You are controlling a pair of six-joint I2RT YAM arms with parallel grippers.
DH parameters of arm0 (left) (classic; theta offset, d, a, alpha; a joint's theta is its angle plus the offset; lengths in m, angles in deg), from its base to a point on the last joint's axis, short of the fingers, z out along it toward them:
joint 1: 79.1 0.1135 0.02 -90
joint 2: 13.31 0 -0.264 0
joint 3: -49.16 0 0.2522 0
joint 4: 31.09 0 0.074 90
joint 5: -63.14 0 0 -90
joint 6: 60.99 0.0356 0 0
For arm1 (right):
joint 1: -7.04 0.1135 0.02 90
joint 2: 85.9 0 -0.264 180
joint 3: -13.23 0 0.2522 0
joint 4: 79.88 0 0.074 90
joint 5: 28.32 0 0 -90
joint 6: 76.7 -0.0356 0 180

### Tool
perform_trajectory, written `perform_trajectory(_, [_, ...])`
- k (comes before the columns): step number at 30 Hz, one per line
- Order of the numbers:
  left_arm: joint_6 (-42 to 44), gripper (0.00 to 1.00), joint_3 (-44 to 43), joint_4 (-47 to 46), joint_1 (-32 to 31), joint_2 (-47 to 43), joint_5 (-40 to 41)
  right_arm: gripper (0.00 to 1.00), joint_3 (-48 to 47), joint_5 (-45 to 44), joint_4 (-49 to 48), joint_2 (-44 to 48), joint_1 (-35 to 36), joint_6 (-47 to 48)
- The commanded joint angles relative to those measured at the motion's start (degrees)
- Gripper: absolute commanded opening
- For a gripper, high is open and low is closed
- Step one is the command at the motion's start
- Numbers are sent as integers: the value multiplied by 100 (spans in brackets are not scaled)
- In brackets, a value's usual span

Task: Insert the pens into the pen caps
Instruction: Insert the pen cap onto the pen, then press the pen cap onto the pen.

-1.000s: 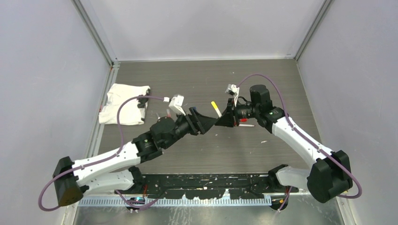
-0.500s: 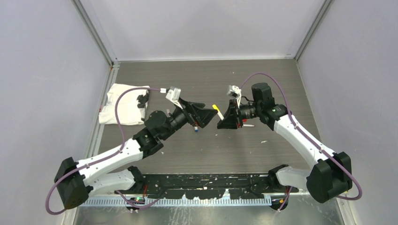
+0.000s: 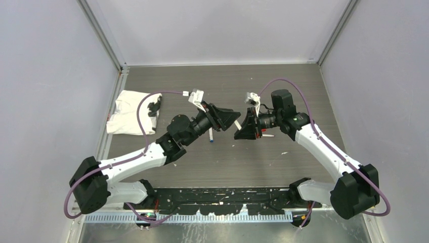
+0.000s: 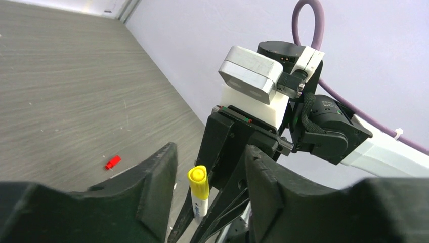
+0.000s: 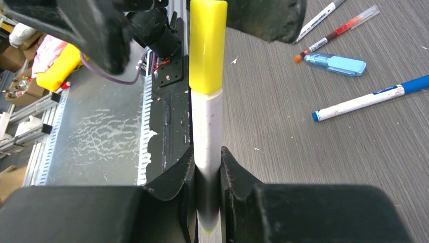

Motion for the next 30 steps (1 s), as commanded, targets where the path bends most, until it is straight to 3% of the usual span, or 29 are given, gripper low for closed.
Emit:
perform_trajectory(1, [-140,47,-238,-413,30,36,-80,1,-196,98,-129,101,-31,-63])
perform_trajectory(8, [-235,3,-231,-151,30,29,-321,1,-182,48,-210,105,-35,-156])
perform_trajectory(9, [-281,1,-218,-100,30,21,-368,1,-179,26,-220,102,-36,-162])
perform_trajectory(16, [-952,1,377,-347,-35,23,-563,1,-63,-311,-622,105,-32,-403])
perform_trajectory(20, [-761,1,557,-559,-211,152,-930,1,-94,-337,-762,47,-27,-468])
perform_trajectory(24, [-787,1,738,-960,-343,344,-1417,1,-301,-305,-603,-104,-31,-250])
perform_trajectory(30, [-545,1,1204,-1472,-706,344,-1077,1,-798,-369,6,-507,-31,221])
